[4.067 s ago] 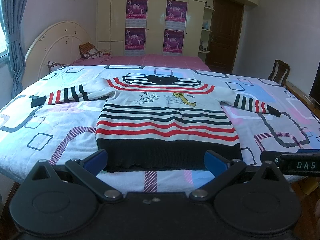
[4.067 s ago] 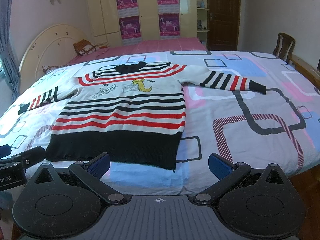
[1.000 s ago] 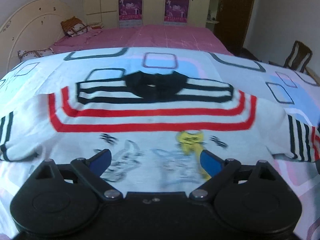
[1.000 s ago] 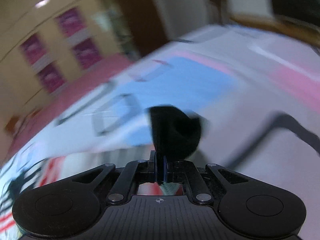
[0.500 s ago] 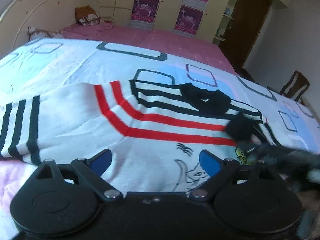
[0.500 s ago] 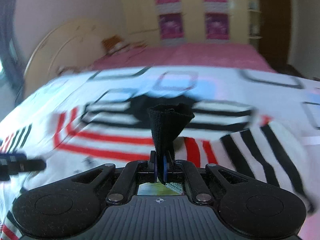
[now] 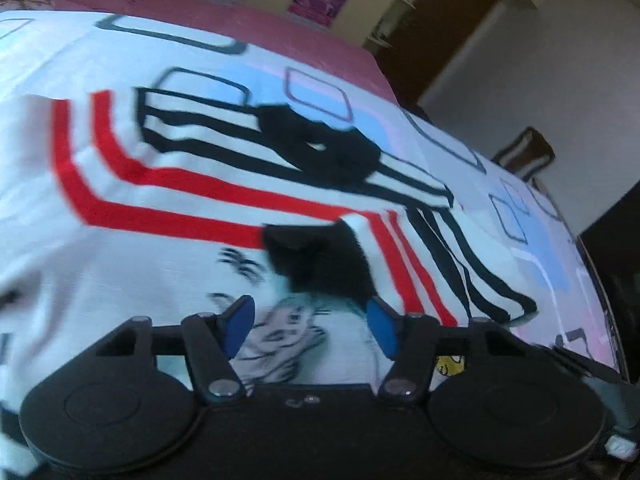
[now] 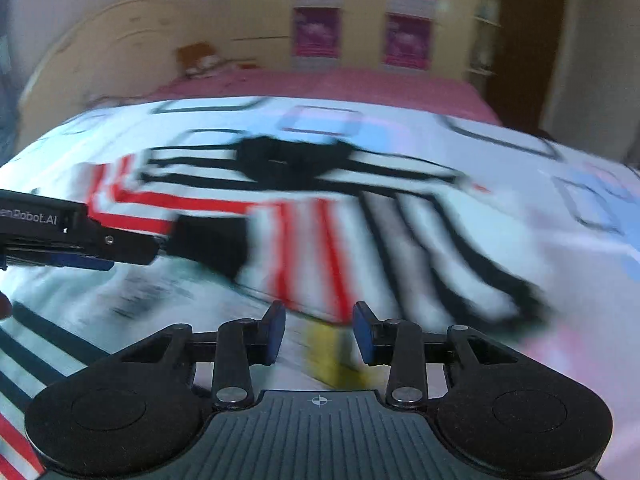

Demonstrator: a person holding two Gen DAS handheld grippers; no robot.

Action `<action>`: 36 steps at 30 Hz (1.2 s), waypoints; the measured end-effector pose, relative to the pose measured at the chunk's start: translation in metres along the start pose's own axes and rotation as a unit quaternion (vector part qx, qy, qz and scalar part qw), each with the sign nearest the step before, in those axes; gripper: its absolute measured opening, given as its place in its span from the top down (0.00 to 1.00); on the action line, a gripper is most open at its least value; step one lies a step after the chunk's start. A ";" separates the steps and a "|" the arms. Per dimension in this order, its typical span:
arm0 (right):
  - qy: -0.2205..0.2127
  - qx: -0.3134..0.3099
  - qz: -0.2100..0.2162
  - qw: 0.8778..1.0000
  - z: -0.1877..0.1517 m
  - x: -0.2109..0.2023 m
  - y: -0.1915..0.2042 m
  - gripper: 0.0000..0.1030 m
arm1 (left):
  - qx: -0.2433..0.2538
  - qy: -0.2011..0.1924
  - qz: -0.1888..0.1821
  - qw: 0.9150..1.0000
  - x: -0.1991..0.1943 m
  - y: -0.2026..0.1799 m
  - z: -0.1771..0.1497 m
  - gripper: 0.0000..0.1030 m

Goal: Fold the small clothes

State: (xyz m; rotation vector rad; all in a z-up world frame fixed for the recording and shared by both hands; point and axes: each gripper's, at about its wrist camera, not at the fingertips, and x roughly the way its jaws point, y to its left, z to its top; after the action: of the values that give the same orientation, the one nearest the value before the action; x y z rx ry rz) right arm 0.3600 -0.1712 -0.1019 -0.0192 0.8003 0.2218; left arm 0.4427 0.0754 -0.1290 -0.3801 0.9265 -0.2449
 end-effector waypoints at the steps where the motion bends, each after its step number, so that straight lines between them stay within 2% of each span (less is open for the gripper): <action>1: 0.005 0.020 -0.014 1.000 -0.004 -0.002 -0.016 0.64 | 0.004 0.002 0.002 1.000 0.006 -0.004 0.000 0.42; 5: 0.009 0.110 -0.065 0.992 -0.011 0.001 -0.075 0.64 | 0.035 -0.002 0.023 0.999 0.025 -0.020 0.007 0.42; 7: 0.002 0.143 -0.062 0.988 -0.009 0.004 -0.094 0.64 | 0.041 -0.004 0.028 0.999 0.032 -0.023 0.012 0.55; 11: 0.000 0.168 -0.051 0.984 -0.005 0.015 -0.111 0.64 | 0.041 -0.008 0.024 0.999 0.038 -0.022 0.022 0.93; 15: 0.003 0.152 -0.050 0.987 -0.001 0.017 -0.110 0.70 | 0.047 -0.062 0.015 0.997 0.011 -0.019 0.031 0.94; 18: 0.004 0.151 -0.043 0.988 -0.006 0.016 -0.111 0.75 | 0.051 -0.093 0.043 0.993 -0.014 -0.004 0.029 0.94; 20: 0.005 0.147 -0.041 0.988 -0.006 0.016 -0.111 0.76 | 0.046 -0.077 0.064 0.994 -0.012 0.015 0.022 0.94; 22: 0.005 0.139 -0.042 0.989 -0.007 0.016 -0.109 0.76 | 0.021 -0.054 0.066 0.996 -0.003 0.032 0.013 0.94; 28: 0.004 0.110 -0.039 0.993 -0.005 0.012 -0.104 0.76 | 0.034 -0.060 0.081 0.994 0.005 0.027 0.006 0.94; 29: -0.010 0.107 -0.028 0.994 -0.007 0.004 -0.104 0.76 | 0.035 -0.058 0.082 0.994 0.005 0.028 0.006 0.92; 30: -0.022 0.099 -0.022 0.995 -0.007 -0.005 -0.102 0.76 | 0.041 -0.055 0.087 0.994 0.005 0.028 0.006 0.82; 32: -0.040 0.079 -0.025 0.996 -0.006 -0.019 -0.099 0.96 | 0.063 -0.073 0.129 0.987 -0.010 0.025 0.000 0.69; 33: -0.046 0.078 -0.022 0.996 -0.004 -0.023 -0.099 0.96 | 0.074 -0.087 0.143 0.983 -0.019 0.025 -0.003 0.68; 36: -0.044 0.080 -0.013 0.996 0.004 -0.017 -0.095 0.96 | 0.068 -0.092 0.121 0.986 -0.026 0.019 -0.003 0.68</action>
State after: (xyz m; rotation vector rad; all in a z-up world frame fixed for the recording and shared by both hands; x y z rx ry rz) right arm 0.3707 -0.2673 -0.0929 0.1307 0.7280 0.1320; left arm 0.4257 0.1017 -0.1200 -0.1580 0.7610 -0.0493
